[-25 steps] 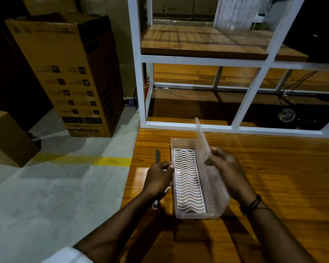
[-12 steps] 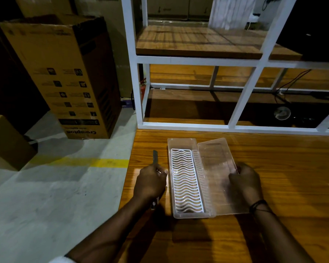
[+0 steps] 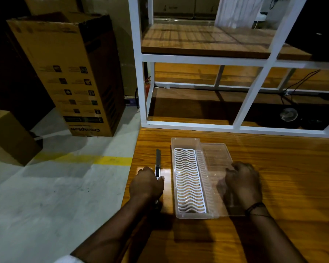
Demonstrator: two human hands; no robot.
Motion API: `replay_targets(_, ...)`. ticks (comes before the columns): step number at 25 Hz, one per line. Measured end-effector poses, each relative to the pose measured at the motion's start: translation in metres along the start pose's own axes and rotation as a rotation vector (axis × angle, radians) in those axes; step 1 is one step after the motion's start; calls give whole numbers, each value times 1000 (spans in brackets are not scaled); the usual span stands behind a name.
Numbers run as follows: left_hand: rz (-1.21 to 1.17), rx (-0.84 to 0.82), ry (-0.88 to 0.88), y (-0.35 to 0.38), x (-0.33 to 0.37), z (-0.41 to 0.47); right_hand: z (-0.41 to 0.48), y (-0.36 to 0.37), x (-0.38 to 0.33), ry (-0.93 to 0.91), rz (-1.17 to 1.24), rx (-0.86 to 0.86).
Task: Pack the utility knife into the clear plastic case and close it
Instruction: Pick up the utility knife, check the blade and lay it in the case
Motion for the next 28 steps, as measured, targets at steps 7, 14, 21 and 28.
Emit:
replay_targets(7, -51, -78, -55, -7, 4, 5, -9, -7, -31, -118, 178, 49)
replay_targets(14, -303, -89, -86, -7, -2, 4, -22, -9, -69, -216, 306, 35)
replay_targets(21, -753, -63, 62, -39, 21, -4, -33, 5, -104, -36, 908, -399)
replay_targets(28, -974, -81, 232, -59, 53, -7, -30, 3, -152, -76, 1007, -500)
Point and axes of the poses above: each hand's wrist, its own z-axis towards the middle knuckle, its own y-axis out of the palm, x = y × z, the point moved 5 cm from there along z, towards the middle knuckle, and after that the axes turned 1 degree about -x, right-handed, at the moved point
